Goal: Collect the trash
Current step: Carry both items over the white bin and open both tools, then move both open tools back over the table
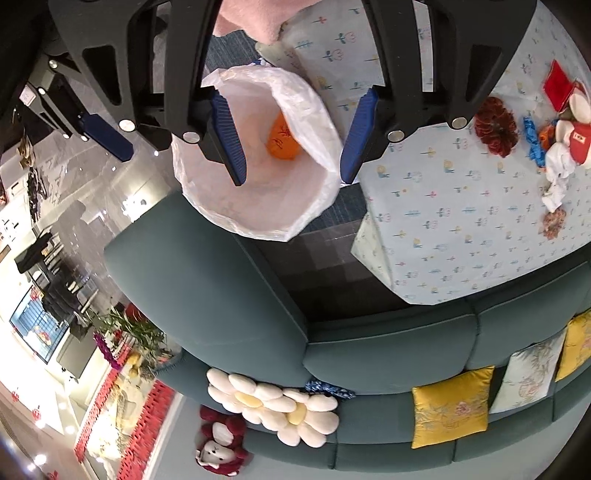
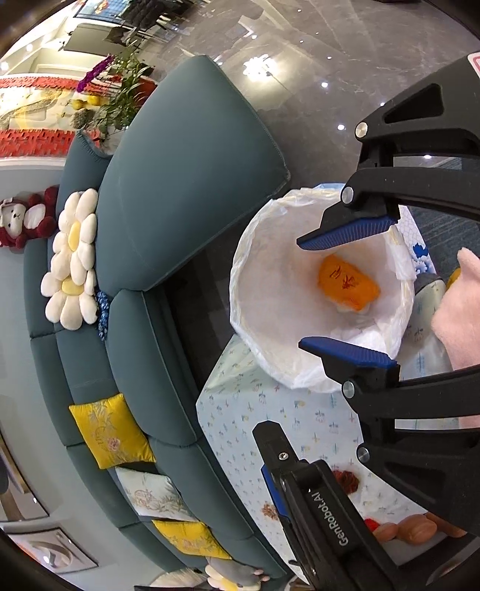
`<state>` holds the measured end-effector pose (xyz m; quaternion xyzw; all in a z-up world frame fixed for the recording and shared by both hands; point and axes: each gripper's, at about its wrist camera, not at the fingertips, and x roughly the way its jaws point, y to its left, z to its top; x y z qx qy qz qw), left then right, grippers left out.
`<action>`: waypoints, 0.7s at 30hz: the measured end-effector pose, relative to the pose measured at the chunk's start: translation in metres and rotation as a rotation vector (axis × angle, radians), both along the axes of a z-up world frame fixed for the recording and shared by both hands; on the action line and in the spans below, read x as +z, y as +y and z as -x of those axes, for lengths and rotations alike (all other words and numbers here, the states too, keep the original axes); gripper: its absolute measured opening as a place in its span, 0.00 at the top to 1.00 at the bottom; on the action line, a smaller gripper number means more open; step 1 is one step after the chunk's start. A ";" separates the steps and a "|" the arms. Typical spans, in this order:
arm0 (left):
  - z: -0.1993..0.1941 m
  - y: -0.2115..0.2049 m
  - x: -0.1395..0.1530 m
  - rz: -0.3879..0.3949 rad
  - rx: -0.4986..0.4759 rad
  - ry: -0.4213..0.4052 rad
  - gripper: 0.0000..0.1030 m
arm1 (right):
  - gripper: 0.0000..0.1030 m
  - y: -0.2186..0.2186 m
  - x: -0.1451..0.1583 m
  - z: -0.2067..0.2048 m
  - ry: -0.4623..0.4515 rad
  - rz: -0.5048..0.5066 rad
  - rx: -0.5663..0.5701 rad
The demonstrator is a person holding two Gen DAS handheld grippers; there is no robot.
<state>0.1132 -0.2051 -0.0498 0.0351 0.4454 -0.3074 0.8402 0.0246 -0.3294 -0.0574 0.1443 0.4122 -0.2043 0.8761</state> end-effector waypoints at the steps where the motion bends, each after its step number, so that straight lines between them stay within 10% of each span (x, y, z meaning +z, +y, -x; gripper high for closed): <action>1: -0.001 0.004 0.002 0.001 0.004 -0.004 0.51 | 0.53 0.004 0.003 -0.001 -0.004 0.003 0.005; 21: -0.014 0.148 0.015 -0.020 0.204 -0.049 0.39 | 0.49 0.126 0.025 -0.030 -0.018 0.008 0.185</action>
